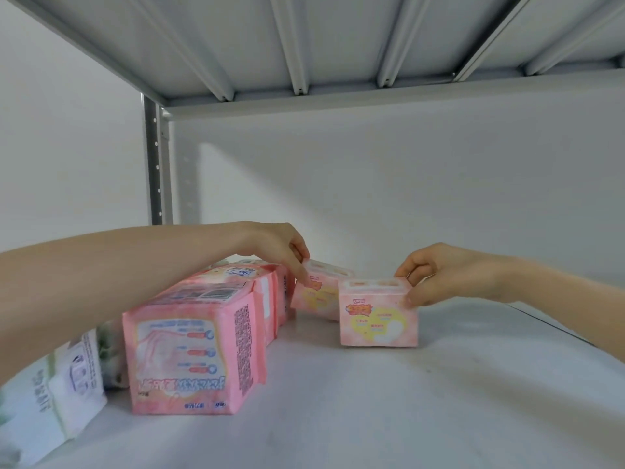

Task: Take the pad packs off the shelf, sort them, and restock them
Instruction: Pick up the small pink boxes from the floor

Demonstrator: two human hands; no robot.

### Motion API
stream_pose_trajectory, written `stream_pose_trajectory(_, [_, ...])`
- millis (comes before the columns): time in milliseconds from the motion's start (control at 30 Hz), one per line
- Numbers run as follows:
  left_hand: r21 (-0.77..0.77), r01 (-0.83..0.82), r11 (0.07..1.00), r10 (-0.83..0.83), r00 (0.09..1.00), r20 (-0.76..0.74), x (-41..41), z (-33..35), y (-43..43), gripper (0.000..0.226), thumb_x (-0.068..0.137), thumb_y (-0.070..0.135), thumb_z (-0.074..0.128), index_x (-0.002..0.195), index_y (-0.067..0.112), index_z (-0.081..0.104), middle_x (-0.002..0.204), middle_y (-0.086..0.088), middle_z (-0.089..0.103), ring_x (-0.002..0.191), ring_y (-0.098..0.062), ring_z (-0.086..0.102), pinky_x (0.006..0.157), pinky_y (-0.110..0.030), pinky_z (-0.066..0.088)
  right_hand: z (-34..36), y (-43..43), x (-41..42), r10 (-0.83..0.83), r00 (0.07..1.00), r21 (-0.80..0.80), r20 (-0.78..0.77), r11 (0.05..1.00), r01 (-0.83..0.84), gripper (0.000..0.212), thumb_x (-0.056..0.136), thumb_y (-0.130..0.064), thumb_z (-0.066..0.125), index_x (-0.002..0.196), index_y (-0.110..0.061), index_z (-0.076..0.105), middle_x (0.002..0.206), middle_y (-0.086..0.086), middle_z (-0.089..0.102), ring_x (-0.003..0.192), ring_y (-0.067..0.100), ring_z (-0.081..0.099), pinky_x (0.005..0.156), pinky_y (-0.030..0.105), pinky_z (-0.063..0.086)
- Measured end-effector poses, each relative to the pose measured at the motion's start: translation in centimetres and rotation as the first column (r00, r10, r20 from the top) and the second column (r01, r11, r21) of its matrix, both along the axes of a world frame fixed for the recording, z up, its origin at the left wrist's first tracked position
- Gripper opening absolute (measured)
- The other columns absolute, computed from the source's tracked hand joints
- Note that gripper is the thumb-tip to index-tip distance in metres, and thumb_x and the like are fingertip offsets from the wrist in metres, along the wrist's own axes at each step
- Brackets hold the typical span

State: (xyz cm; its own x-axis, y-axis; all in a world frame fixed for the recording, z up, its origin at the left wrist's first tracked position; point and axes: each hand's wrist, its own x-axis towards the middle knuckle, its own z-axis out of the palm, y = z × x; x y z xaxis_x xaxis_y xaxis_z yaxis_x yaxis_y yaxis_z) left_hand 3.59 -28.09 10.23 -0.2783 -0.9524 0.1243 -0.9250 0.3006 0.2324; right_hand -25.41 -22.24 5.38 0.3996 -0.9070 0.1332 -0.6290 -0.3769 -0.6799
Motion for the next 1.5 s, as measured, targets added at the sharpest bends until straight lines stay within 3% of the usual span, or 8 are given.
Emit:
stream_pose_trajectory(100, [0.062, -0.008, 0.998, 0.004, 0.998, 0.062, 0.3, -0.2, -0.2, 0.052, 0.063, 0.045, 0.087, 0.107, 0.026, 0.068, 0.108, 0.013, 0.068, 0.105, -0.007, 0.061, 0.088, -0.019, 0.048, -0.3, -0.6, 0.2, -0.010, 1.000, 0.023, -0.013, 1.000, 0.010, 0.039, 0.074, -0.015, 0.078, 0.109, -0.012, 0.062, 0.095, 0.004, 0.073, 0.082, 0.010, 0.068, 0.069, 0.020, 0.053])
stream_pose_trajectory(200, [0.079, -0.023, 0.997, 0.009, 0.985, 0.175, 0.4, -0.3, -0.3, 0.049, 0.067, 0.043, 0.084, 0.110, 0.029, 0.066, 0.114, 0.015, 0.065, 0.112, -0.006, 0.057, 0.087, -0.017, 0.043, -0.4, -1.0, 0.3, -0.008, 1.000, 0.053, -0.003, 0.999, 0.008, 0.040, 0.075, -0.015, 0.078, 0.110, -0.010, 0.061, 0.096, 0.005, 0.073, 0.092, 0.017, 0.070, 0.089, 0.031, 0.055])
stream_pose_trajectory(500, [0.336, -0.092, 0.937, 0.012, 0.972, 0.233, 0.3, 2.2, 2.0, 0.095, 0.055, 0.038, 0.088, 0.140, 0.022, 0.049, 0.145, 0.013, 0.044, 0.140, -0.008, 0.024, 0.120, -0.030, 0.012, -0.7, -1.5, 2.4, -0.008, 0.999, 0.094, 0.048, 0.996, 0.003, 0.060, 0.078, -0.017, 0.078, 0.129, -0.007, 0.049, 0.114, 0.012, 0.068, 0.101, 0.022, 0.069, 0.092, 0.034, 0.054])
stream_pose_trajectory(667, [0.390, -0.008, 0.921, -0.103, 0.959, 0.264, -0.3, 1.1, 3.2, 0.076, 0.052, 0.055, 0.081, 0.121, 0.027, 0.067, 0.112, 0.021, 0.068, 0.113, 0.001, 0.056, 0.114, -0.031, 0.032, -1.1, -1.8, 4.6, 0.034, 0.995, 0.105, 0.096, 0.994, -0.044, 0.079, 0.079, -0.017, 0.077, 0.145, -0.008, 0.033, 0.121, 0.005, 0.062, 0.101, 0.019, 0.068, 0.086, 0.030, 0.056])
stream_pose_trajectory(900, [0.277, -0.062, 0.959, -0.036, 0.942, 0.334, -0.5, 0.4, 3.0, 0.055, 0.065, 0.058, 0.078, 0.114, 0.035, 0.069, 0.104, 0.026, 0.067, 0.113, -0.003, 0.055, 0.101, -0.025, 0.038, -1.6, -2.5, 6.6, 0.044, 0.993, 0.069, 0.113, 0.996, -0.052, 0.076, 0.079, -0.018, 0.078, 0.143, -0.010, 0.038, 0.128, -0.002, 0.053, 0.105, 0.006, 0.061, 0.082, 0.025, 0.057])
stream_pose_trajectory(1033, [0.261, -0.050, 0.964, -0.049, 0.932, 0.358, -0.5, 0.4, 2.9, 0.043, 0.069, 0.055, 0.077, 0.107, 0.035, 0.071, 0.082, 0.030, 0.066, 0.099, 0.002, 0.058, 0.089, -0.020, 0.042, -1.7, -3.0, 6.9, 0.044, 0.993, 0.045, 0.108, 0.998, -0.050, 0.046, 0.078, -0.019, 0.079, 0.119, -0.018, 0.058, 0.119, -0.003, 0.063, 0.101, 0.005, 0.064, 0.080, 0.026, 0.058])
stream_pose_trajectory(1200, [0.263, -0.056, 0.963, -0.047, 0.928, 0.369, -0.6, 0.5, 2.8, 0.044, 0.071, 0.052, 0.077, 0.111, 0.034, 0.069, 0.077, 0.033, 0.063, 0.097, 0.000, 0.056, 0.101, -0.027, 0.038, -1.7, -3.0, 6.9, 0.015, 0.998, 0.005, 0.057, 1.000, -0.015, 0.064, 0.077, -0.026, 0.080, 0.133, -0.014, 0.052, 0.111, -0.013, 0.062, 0.104, 0.003, 0.062, 0.082, 0.033, 0.058])
stream_pose_trajectory(1500, [0.220, -0.090, 0.971, 0.003, 0.930, 0.367, -0.9, 0.4, 3.4, 0.065, 0.071, 0.052, 0.077, 0.129, 0.028, 0.060, 0.111, 0.020, 0.058, 0.123, -0.011, 0.048, 0.112, -0.035, 0.031, -1.2, -2.6, 7.2, -0.034, 0.997, -0.042, -0.068, 0.999, 0.031, 0.066, 0.077, -0.038, 0.077, 0.135, -0.019, 0.051, 0.127, -0.008, 0.056, 0.119, 0.009, 0.052, 0.096, 0.036, 0.050])
